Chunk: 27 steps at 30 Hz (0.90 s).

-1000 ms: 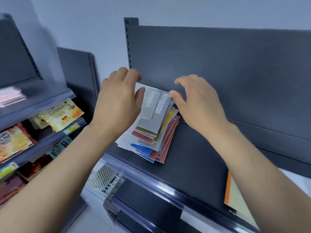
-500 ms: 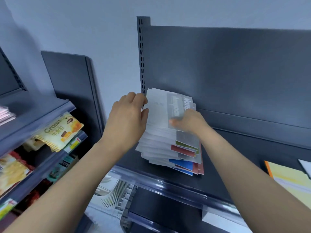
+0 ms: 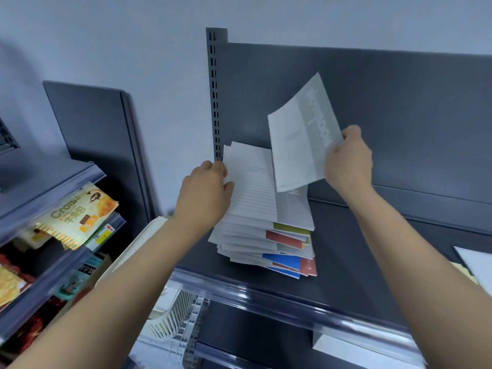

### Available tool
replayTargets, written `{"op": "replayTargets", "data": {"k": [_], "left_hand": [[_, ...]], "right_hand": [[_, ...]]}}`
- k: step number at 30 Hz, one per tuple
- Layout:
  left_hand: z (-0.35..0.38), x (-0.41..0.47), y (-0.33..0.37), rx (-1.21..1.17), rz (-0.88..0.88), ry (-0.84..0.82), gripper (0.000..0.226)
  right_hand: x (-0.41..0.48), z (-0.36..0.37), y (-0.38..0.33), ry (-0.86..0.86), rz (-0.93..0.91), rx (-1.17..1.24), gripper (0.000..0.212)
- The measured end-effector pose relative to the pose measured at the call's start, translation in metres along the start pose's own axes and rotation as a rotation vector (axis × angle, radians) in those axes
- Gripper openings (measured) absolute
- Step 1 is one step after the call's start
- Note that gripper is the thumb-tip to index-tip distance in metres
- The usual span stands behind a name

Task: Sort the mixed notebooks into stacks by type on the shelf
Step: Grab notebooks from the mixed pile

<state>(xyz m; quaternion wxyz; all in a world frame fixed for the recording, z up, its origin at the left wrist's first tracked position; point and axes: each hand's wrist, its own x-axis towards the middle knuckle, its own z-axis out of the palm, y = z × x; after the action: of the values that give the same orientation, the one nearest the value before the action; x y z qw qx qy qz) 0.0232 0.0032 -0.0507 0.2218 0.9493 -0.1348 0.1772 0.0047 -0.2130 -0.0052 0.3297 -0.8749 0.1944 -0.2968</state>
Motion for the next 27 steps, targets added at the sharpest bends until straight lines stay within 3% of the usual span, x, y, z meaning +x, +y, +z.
{"op": "replayTargets", "data": {"k": [6, 18, 22, 27], "left_hand": [[0.02, 0.011, 0.029, 0.181, -0.213, -0.194, 0.063], [0.018, 0.01, 0.04, 0.162, -0.315, -0.189, 0.048], [0.018, 0.006, 0.037, 0.06, -0.3, -0.061, 0.024], [0.004, 0.002, 0.048, -0.194, -0.225, 0.077, 0.023]], "right_hand": [[0.006, -0.028, 0.024, 0.087, -0.025, 0.047, 0.019], [0.002, -0.034, 0.042, 0.044, -0.054, 0.048, 0.018], [-0.003, -0.037, 0.045, 0.053, -0.046, 0.023, 0.021], [-0.013, -0.051, 0.062, 0.108, 0.016, -0.006, 0.024]]}}
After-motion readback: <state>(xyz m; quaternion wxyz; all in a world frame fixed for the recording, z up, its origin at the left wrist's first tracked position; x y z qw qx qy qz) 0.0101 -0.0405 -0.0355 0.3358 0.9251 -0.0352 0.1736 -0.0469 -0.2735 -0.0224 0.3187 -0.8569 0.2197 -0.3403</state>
